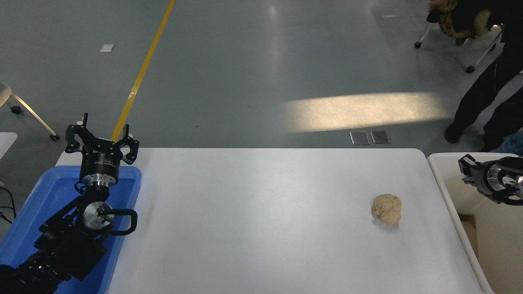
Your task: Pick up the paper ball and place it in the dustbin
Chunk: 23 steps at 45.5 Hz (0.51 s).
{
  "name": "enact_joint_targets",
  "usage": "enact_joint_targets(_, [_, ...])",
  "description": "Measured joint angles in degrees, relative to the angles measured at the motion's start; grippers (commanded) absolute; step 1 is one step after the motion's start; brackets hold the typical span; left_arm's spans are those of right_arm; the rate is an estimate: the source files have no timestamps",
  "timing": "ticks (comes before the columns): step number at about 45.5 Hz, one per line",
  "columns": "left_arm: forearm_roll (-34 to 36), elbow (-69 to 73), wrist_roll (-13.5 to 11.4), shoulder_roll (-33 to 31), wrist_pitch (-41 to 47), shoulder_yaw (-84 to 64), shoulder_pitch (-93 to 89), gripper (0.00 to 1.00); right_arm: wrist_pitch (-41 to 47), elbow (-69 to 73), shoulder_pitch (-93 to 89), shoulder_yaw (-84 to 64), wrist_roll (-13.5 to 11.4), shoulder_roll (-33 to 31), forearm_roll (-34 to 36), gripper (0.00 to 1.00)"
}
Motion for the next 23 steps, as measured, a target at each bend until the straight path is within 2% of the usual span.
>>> enact_joint_targets(14, [0.0, 0.0, 0.0, 0.0, 0.0, 0.0, 0.1, 0.99, 3.1, 18.6, 20.9, -9.9, 0.0, -0.9, -1.9, 1.0])
enact_joint_targets(23, [-0.1, 0.0, 0.0, 0.0, 0.0, 0.0, 0.1, 0.99, 6.9, 31.2, 35.8, -15.1, 0.0, 1.0, -2.8, 1.0])
